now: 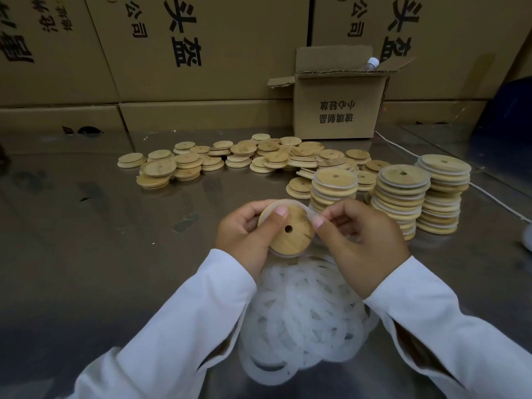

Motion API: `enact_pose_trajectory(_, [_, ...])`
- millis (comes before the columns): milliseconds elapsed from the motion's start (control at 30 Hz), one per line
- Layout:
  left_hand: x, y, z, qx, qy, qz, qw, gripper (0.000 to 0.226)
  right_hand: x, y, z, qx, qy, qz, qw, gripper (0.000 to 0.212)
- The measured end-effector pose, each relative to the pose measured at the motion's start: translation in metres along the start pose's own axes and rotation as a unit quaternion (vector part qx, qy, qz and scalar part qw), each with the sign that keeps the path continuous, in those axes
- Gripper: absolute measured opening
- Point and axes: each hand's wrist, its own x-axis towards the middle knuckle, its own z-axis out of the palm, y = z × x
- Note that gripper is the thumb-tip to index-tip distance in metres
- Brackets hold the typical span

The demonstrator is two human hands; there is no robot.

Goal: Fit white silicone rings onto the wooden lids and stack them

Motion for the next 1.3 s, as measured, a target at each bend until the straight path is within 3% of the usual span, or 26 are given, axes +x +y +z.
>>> enact_pose_trajectory(267, [-0.0011,-0.0024,0.0022,0.029,-0.039,-0.016,0.999,0.016,0.0,-0.0006,-0.001,-0.032,-0.035,-0.03,0.998,0.011])
enact_pose_trajectory(533, [-0.0011,0.0042,0.0003,0.056,-0.068,0.021,0.996,0.018,0.0055,-0.0024,-0.0055,-0.012,-0.032,0.023,0.999,0.015])
enact_pose_trajectory(900, [-0.0002,-0.0024,-0.0004,0.05,-0.017,0.025,0.998,0.004,0.0037,-0.0047,-0.0014,0.153,-0.089,0.116,0.977,0.012])
enact_pose_trajectory(1300, [0.0011,-0.0017,0.0011,0.02,0.005,0.008,1.0,0.01,0.0034,-0.0007,-0.0012,0.112,-0.092,0.129,0.981,0.013])
